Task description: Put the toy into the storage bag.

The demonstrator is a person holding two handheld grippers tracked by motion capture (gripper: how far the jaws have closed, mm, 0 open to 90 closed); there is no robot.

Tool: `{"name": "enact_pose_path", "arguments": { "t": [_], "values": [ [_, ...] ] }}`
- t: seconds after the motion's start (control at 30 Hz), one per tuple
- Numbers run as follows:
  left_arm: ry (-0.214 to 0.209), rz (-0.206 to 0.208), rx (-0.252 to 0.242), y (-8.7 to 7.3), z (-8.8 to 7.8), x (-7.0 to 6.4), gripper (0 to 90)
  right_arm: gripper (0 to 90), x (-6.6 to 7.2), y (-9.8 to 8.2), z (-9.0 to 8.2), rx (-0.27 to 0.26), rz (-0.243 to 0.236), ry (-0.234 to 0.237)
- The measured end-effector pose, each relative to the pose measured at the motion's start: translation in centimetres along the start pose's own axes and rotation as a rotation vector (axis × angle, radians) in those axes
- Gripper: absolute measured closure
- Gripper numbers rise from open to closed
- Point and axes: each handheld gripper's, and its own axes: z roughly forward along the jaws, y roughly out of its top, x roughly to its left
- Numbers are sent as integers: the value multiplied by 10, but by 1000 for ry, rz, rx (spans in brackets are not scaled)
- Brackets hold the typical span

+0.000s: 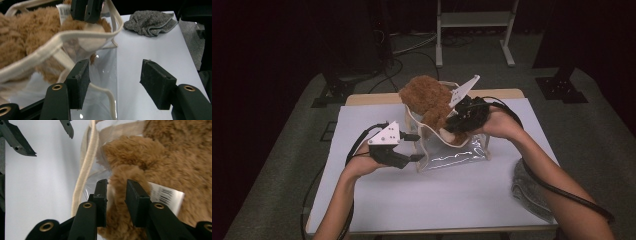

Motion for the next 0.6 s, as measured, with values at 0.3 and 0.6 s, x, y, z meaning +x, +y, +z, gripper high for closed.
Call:
{"name": "enact_pose_path", "arguments": {
  "t": [0.3, 0.6],
  "values": [
    [5, 41, 11, 24, -4, 18, 423, 646, -4, -2, 2, 11, 7, 10],
    [-37, 81, 29, 40, 3, 38, 497, 625, -9, -2, 2, 10, 18, 45]
  ]
}}
